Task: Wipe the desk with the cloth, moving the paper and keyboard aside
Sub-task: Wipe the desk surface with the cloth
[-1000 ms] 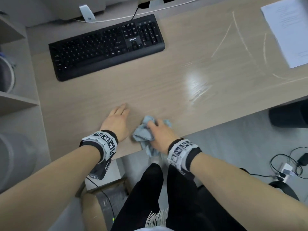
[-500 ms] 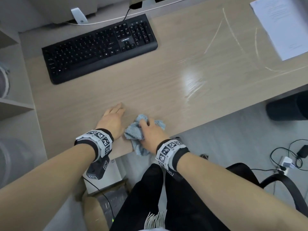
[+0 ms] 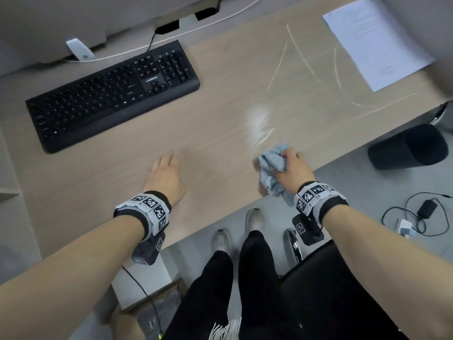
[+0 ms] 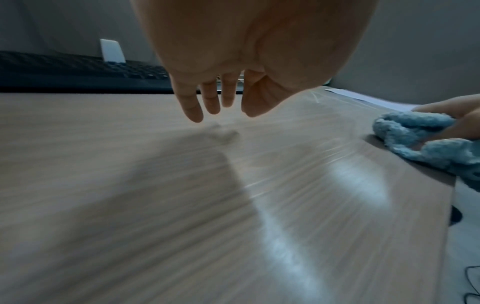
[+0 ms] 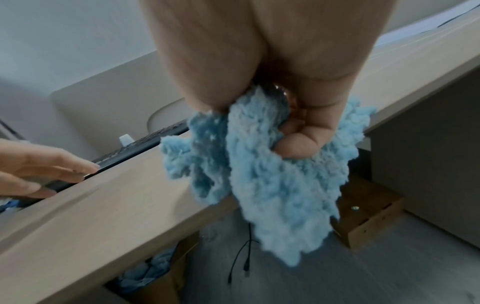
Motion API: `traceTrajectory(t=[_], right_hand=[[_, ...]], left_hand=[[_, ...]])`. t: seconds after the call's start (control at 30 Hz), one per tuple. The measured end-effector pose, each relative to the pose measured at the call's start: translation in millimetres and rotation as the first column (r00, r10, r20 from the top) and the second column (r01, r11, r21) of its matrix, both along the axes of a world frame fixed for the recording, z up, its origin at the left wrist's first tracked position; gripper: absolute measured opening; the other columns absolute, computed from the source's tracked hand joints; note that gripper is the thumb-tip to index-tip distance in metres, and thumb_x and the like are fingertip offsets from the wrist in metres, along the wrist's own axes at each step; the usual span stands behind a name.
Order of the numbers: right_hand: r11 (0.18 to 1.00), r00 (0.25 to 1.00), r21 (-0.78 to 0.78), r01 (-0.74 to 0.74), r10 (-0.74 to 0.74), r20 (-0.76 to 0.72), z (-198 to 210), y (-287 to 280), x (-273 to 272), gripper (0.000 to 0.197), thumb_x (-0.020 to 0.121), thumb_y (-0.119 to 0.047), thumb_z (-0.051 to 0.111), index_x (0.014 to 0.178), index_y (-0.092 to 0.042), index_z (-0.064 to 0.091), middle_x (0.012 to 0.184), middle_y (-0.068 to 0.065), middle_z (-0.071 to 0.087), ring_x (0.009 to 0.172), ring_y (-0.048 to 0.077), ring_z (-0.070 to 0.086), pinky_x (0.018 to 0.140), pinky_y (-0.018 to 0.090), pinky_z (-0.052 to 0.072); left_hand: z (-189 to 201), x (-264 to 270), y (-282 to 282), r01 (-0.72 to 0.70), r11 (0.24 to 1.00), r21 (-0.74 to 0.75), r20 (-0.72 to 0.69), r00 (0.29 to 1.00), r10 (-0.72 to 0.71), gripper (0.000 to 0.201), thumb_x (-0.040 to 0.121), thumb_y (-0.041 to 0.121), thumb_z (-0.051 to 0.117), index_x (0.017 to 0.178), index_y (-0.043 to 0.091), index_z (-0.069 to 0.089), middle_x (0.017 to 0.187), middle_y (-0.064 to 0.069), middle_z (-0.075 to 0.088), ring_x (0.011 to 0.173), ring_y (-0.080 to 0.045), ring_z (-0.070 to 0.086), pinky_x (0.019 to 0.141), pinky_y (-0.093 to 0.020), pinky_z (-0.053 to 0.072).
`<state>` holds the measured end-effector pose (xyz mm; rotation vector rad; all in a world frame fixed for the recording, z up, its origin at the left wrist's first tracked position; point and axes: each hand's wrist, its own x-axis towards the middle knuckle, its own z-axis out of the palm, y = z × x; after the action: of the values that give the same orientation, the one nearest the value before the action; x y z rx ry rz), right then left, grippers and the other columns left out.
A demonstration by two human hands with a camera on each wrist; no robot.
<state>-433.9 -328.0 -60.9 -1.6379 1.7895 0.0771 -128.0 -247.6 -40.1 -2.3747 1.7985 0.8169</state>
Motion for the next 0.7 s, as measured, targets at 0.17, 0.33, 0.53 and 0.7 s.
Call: traceTrajectory(t=[0.17,0.33,0.53,0.7], right_hand=[[1.0,0.998,0.009,-0.027,0.027,-0.048,-2,-16,12,0.055,0.083,-0.005,0.065,0.131,-0.013,0.04,0.13,0.017,0.04,0.106,0.039,0.057,0.091,0.042,0.05],[0.919,0.919,0.015,-0.393,0.392,0.038,-7,5,42,0.062,0.08,-0.01,0.071,0.133,-0.02,0.04,0.131,0.01,0.04,0.102,0.029,0.057,0.086,0.036,0.051],[0.964,0.964,-0.011,-0.267,0.267,0.01,-9,-58,-13,0.058,0.08,-0.008,0.068,0.13,-0.022,0.041,0.126,0.009,0.042,0.091,0.026,0.06,0.083,0.041,0.057],[0.98,0.981,-0.056,-0.193,0.193,-0.004,-7,-115,-7,0.048,0.085,-0.012,0.065,0.127,-0.014,0.041,0.123,0.014,0.041,0.088,0.033,0.059,0.079,0.038,0.051]], left_hand=[[-5,-36,-24,0.131,0.991,0.004,-0.017,0.991,-0.131,0.076,0.076,-0.001,0.05,0.148,0.013,0.031,0.158,-0.011,0.023,0.143,-0.032,0.021,0.118,-0.038,0.02],[-7,-59,-38,0.144,0.986,0.081,0.055,0.987,-0.149,0.073,0.075,0.008,0.053,0.145,0.017,0.035,0.139,-0.013,0.041,0.127,-0.034,0.035,0.105,-0.039,0.036],[-1,-58,-53,0.151,0.969,0.196,0.112,0.978,-0.175,0.073,0.075,0.009,0.052,0.144,0.028,0.038,0.135,-0.008,0.039,0.124,-0.032,0.036,0.101,-0.041,0.042],[7,-68,-69,0.078,0.962,0.26,0.122,0.986,-0.112,0.059,0.081,0.009,0.048,0.136,0.028,0.051,0.129,-0.006,0.043,0.12,-0.03,0.04,0.097,-0.042,0.044]])
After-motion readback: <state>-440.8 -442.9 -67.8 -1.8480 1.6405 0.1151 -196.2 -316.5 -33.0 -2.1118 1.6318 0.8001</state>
